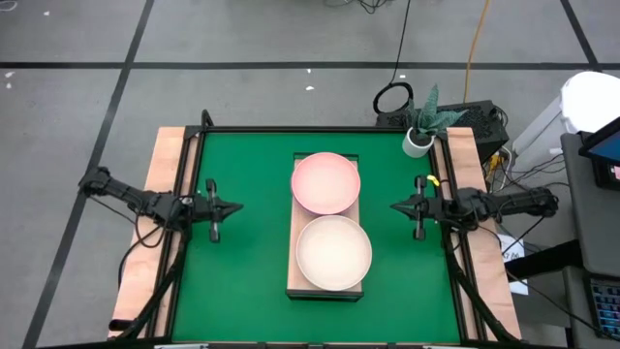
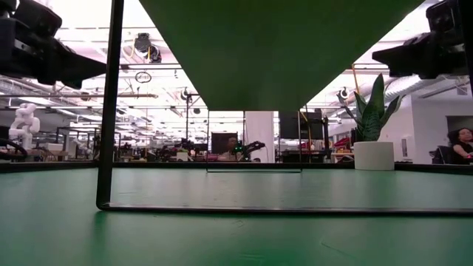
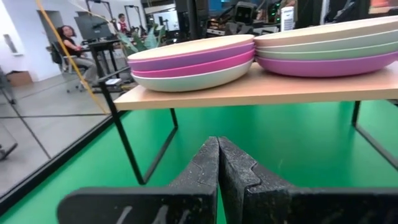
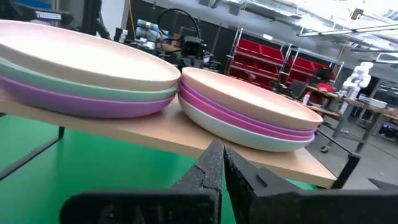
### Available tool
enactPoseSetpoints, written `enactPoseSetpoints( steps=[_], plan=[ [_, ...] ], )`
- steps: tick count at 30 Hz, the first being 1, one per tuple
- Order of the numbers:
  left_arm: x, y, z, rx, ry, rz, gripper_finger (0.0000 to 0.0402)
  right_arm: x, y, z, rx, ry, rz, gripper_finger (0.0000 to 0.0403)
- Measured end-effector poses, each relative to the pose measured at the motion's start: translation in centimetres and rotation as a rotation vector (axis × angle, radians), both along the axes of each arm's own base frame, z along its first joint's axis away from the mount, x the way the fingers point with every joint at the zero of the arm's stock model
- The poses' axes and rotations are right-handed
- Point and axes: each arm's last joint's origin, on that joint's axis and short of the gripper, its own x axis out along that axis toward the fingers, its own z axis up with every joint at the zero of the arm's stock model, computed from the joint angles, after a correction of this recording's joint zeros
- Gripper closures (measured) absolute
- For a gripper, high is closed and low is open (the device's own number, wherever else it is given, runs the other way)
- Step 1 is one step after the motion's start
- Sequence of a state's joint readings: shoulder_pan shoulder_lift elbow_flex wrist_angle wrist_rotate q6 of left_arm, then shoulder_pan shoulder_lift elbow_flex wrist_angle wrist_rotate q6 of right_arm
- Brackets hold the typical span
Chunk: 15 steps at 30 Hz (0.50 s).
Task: Place and stack plates onto a shelf
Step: Return to Home Position
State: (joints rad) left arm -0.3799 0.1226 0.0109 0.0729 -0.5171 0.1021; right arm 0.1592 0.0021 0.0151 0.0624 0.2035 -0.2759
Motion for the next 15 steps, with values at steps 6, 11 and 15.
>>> enactPoseSetpoints(
  steps=[6, 11, 15],
  plan=[
    [0.1, 0.4, 0.0, 0.020, 0.002, 0.035, 0.0401, 0.1, -0.6, -0.2, -0.003, 0.022, -0.004, 0.0403],
    [0.1, 0.4, 0.0, 0.017, 0.002, 0.026, 0.0401, 0.1, -1.0, -0.3, 0.017, 0.029, 0.008, 0.0403],
    [0.1, 0.4, 0.0, 0.007, 0.002, 0.025, 0.0401, 0.1, -1.2, -0.3, 0.038, 0.028, -0.013, 0.0403]
  ],
)
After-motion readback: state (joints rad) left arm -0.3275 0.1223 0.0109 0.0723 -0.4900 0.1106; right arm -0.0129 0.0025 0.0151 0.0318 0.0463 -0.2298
